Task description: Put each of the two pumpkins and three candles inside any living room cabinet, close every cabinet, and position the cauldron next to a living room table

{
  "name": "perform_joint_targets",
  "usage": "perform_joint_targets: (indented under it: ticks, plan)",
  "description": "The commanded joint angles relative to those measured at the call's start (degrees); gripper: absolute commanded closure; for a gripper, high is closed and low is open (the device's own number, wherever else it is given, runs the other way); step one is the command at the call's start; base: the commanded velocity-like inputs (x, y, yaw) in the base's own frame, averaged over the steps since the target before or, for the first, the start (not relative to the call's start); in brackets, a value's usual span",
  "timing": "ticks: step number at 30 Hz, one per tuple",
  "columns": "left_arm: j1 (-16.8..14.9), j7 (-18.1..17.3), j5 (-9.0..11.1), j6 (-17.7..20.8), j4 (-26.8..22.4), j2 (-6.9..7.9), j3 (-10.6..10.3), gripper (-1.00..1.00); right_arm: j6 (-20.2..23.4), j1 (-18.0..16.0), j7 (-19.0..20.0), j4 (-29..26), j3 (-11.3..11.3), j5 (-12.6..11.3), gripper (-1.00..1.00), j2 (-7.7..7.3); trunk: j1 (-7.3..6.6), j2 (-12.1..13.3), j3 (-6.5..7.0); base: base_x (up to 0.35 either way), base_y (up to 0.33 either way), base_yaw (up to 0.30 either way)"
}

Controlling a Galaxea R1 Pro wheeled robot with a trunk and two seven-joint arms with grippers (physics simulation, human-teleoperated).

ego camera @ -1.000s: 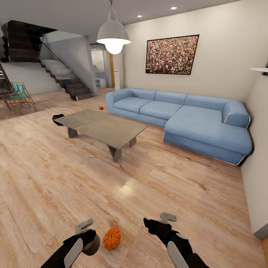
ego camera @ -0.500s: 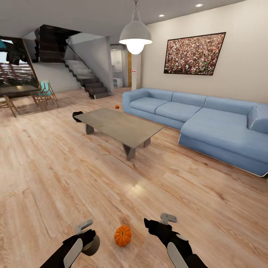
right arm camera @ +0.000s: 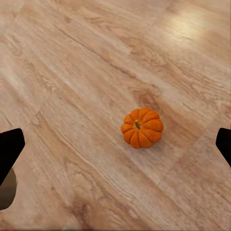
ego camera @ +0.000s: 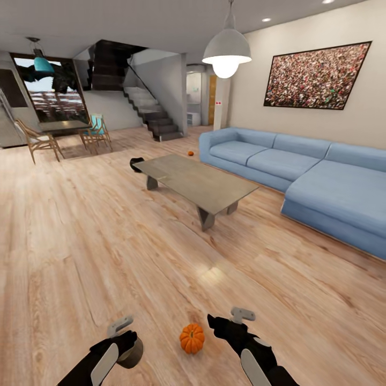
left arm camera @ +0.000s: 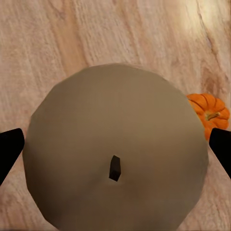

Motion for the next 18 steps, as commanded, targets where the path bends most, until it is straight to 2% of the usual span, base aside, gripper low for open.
perform_joint_targets:
  ticks: [1, 8, 18]
  plan:
    - [0.0, 0.5, 0.5, 0.2, -0.1, 0.08, -0.5, 1.00, 0.1, 0.0, -0.5, -0.1, 0.1, -0.5, -1.00, -0.04, 0.00, 0.0, -0.05, 0.000, 0.000, 0.280]
    - [0.0, 0.6, 0.6, 0.2, -0.1, 0.04, -0.4, 1.00, 0.1, 0.0, -0.5, -0.1, 0.1, -0.6, -1.00, 0.00, 0.00, 0.0, -0.05, 0.000, 0.000, 0.280]
    - [0.0, 0.6, 0.8, 0.3, -0.1, 0.07, -0.3, 1.00, 0.1, 0.0, -0.5, -0.1, 0.1, -0.6, -1.00, 0.02, -2.20, 4.0, 1.74, 0.000, 0.000, 0.280]
